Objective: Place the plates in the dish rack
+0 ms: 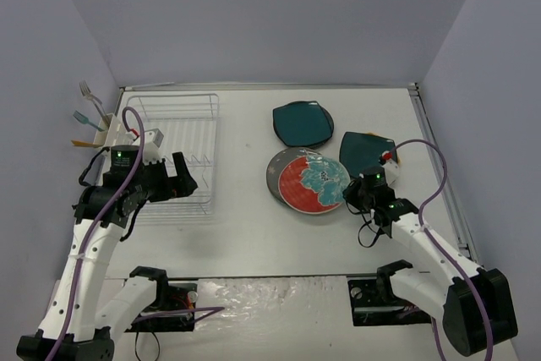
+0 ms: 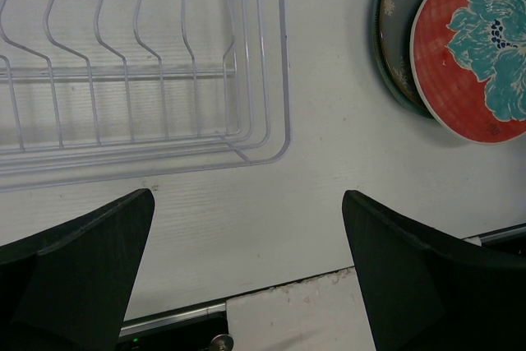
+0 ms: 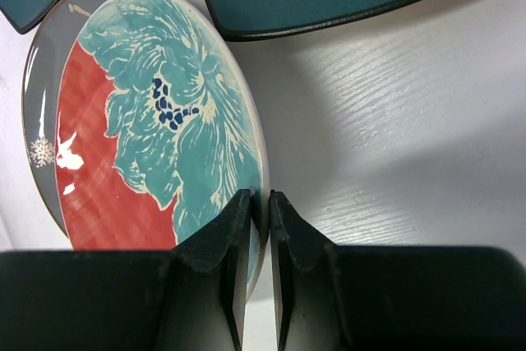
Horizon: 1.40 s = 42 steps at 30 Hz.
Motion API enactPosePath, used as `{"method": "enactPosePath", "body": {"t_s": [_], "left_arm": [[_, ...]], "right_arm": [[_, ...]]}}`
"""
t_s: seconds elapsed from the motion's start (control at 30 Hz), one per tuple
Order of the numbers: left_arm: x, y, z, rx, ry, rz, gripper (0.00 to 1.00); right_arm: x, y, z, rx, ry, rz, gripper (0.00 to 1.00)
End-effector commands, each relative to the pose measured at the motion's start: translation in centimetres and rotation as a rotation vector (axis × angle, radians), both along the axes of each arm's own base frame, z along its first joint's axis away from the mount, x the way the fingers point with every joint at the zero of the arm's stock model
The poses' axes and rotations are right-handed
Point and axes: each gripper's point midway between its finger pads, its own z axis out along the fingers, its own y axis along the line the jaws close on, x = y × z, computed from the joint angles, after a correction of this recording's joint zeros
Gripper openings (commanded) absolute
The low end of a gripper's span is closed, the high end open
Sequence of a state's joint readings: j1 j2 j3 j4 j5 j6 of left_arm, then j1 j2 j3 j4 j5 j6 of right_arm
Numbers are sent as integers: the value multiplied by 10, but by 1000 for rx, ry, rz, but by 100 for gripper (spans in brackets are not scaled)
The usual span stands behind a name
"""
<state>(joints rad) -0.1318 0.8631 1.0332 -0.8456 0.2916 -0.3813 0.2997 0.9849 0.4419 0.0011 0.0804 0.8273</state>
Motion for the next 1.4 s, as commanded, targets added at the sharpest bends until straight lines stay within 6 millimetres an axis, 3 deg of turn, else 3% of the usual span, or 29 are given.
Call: {"method": "enactPosePath", "body": {"t_s": [0.0, 0.4, 0.53, 0.7, 0.9, 1.37], "left_arm": [[12, -5, 15, -15, -76, -25, 97], [8, -8, 9, -32, -51, -32, 97], [8, -9, 10, -33, -52, -33, 97], [8, -10, 10, -42, -52, -33, 97], [8, -11, 12, -45, -58, -40, 97], [8, -13, 13, -55, -53, -50, 97]], "right_arm": [[3, -4, 7, 4, -30, -25, 9], [10, 4, 12, 18, -40, 27, 55], [21, 11, 15, 37, -71, 57, 64], [29, 25, 10, 110, -76, 101, 65], [37, 26, 7, 152, -106, 111, 63], [36, 29, -7, 218, -137, 151, 52]]}}
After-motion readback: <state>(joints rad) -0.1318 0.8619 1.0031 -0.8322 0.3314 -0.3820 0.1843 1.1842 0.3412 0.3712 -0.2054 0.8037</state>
